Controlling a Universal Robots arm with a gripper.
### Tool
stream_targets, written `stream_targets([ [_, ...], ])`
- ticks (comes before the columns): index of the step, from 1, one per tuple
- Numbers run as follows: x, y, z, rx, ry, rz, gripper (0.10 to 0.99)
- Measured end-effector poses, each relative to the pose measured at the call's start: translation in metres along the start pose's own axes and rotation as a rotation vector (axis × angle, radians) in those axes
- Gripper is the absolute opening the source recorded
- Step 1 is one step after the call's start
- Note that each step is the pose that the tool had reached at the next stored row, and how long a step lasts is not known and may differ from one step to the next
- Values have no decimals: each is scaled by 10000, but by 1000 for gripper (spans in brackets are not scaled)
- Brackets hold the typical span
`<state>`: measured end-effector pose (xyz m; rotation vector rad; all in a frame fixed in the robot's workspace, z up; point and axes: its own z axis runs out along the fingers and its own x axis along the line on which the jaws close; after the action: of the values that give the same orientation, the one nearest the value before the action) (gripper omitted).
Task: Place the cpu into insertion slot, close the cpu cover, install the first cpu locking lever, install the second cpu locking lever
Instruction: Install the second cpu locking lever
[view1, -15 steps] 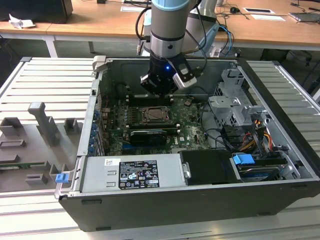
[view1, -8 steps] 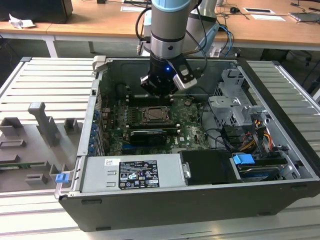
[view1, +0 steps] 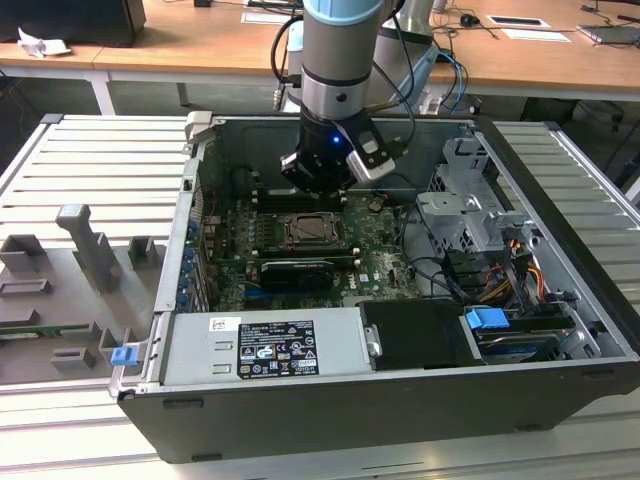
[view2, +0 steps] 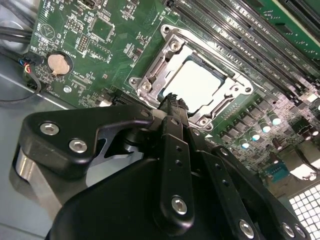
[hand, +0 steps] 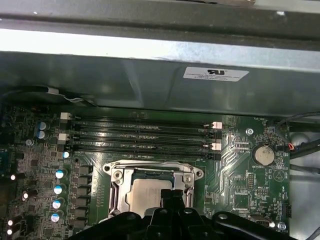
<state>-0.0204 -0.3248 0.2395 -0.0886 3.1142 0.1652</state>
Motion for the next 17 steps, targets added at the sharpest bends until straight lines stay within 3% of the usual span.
stream_targets([
  [17,5,-102,-11,0,1,-1,106],
])
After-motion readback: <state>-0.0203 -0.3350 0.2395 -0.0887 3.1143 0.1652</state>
